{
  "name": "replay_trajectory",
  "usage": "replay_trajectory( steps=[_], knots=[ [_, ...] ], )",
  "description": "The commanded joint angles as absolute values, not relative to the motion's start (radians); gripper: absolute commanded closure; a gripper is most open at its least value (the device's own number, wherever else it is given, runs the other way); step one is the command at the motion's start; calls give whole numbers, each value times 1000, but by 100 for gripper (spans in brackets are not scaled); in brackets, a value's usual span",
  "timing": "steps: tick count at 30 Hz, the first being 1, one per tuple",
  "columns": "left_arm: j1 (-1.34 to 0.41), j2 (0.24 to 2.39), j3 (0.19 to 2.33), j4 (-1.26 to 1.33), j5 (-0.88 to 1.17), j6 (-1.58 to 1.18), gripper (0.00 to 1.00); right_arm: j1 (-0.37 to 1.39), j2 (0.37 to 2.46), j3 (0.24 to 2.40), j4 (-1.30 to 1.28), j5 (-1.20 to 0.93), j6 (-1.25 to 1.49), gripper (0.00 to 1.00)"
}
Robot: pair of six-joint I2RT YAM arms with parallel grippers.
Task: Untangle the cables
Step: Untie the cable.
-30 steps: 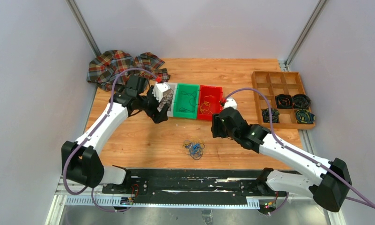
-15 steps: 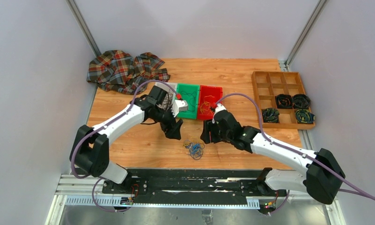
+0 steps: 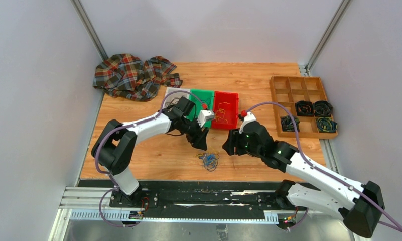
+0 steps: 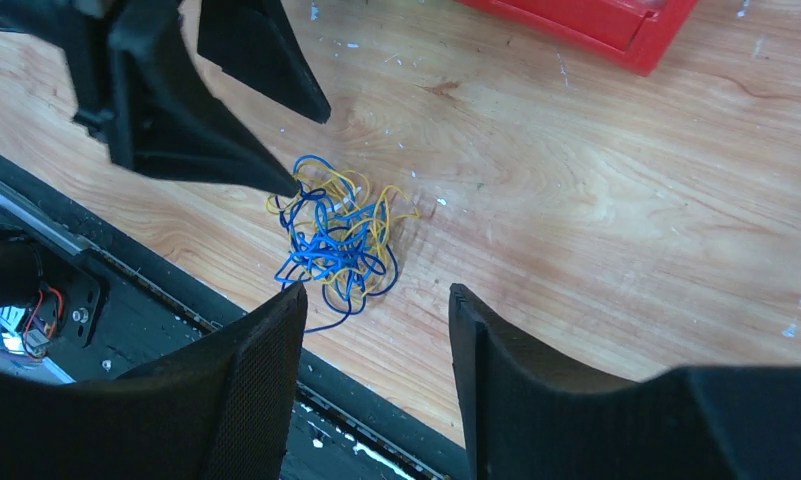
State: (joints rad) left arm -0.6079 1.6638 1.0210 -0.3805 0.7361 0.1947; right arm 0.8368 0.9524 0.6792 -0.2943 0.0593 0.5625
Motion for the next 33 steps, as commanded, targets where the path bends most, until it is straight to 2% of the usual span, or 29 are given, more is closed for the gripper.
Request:
replay_trajectory(
  steps=[1, 8, 11, 15, 24, 28, 33],
  knots=[
    [-611, 1705, 1037, -328, 762, 153, 46, 821, 883, 647, -354, 98, 556, 46],
    [-611, 1708, 1035, -311, 840, 118, 74, 809, 890, 661, -351, 5, 547, 46],
    [-611, 1709, 1032, -331, 832, 128, 79, 809, 900, 682, -373, -42, 539, 46],
    [-611, 1701, 1056, -397, 843, 127, 99, 808, 898, 693, -389, -65, 531, 46],
    [-611, 1536, 1217, -744, 799, 245, 99, 821, 918, 611, -82, -90, 436, 36],
    [-611, 1472, 1218, -765, 790, 213, 99, 882, 941, 595, 85, -37, 360, 30],
    [-611, 1422, 1246, -804, 779, 202, 99, 1010, 987, 563, 279, 61, 230, 28]
  ],
)
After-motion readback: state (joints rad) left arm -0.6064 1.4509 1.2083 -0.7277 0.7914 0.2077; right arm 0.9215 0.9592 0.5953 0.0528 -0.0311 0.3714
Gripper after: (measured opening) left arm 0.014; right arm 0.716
